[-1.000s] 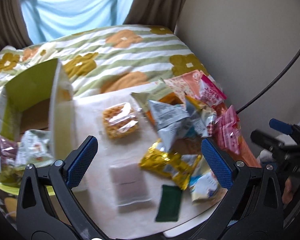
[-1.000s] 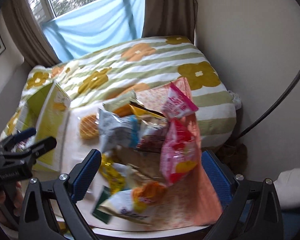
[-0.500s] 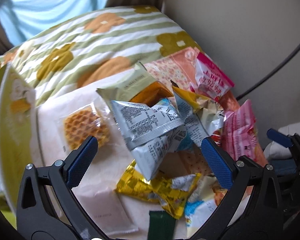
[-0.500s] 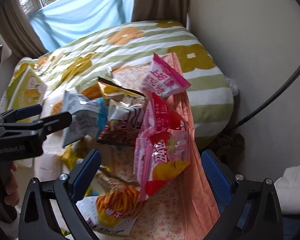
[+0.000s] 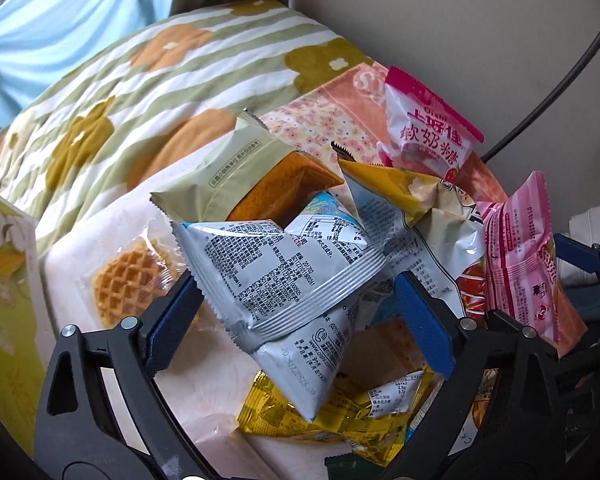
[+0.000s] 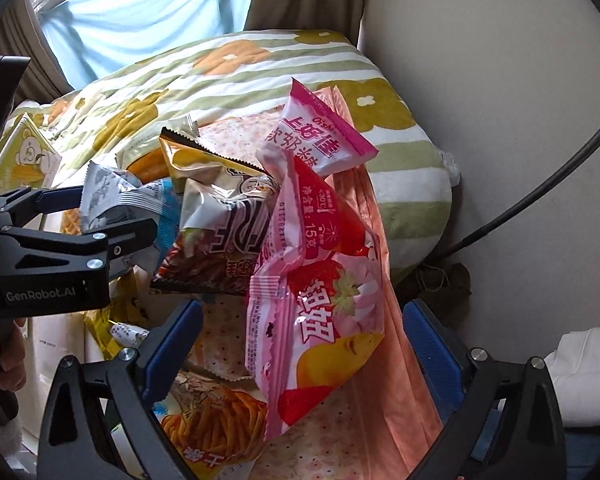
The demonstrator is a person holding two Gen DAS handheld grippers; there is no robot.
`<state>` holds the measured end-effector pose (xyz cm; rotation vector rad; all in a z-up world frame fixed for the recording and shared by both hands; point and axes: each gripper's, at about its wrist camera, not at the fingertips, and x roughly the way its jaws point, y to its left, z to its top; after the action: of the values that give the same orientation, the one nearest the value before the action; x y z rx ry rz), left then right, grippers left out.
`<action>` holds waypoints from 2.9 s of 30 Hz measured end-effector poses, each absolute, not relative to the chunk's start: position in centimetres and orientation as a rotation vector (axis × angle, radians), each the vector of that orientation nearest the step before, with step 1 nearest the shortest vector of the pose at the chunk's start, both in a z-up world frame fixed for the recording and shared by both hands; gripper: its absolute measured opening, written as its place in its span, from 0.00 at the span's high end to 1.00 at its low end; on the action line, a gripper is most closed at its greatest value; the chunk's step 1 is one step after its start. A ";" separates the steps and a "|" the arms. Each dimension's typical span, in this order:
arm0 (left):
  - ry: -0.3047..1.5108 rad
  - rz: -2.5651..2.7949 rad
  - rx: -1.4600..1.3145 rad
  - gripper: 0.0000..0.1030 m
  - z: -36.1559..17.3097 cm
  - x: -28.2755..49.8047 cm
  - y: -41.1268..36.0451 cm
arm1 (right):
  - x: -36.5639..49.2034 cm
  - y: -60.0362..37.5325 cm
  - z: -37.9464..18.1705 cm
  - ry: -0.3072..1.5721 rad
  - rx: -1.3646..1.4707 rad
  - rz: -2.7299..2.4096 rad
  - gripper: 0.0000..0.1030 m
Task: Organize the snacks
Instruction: 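Grasp the white-grey printed packet with the left tool while the right grasps the pink candy bag, then carry both packets over the box with both tools, then release the white packet from the left tool while the right drops the pink bag into the box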
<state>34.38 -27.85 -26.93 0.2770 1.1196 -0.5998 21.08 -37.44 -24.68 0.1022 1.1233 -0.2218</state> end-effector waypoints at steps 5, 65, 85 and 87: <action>1.144 -0.638 0.257 0.22 -27.4 34.6 -27.7 | 21.6 -37.2 -25.0 1.125 0.075 -0.216 0.03; 0.733 -0.126 -0.009 0.41 -5.9 27.9 -4.7 | 24.5 -23.3 -8.3 0.789 -0.117 0.255 0.52; 0.971 -0.123 -0.049 0.41 -14.3 42.7 14.5 | 35.5 -4.0 -12.4 0.921 -0.080 0.310 0.52; 1.003 -0.133 -0.046 0.41 -15.8 43.3 15.1 | 35.9 -3.2 -13.1 0.944 -0.074 0.297 0.52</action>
<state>43.30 15.11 -15.79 -0.0465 1.0031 -0.1332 35.86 -3.24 -13.13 -0.0740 0.9439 0.2974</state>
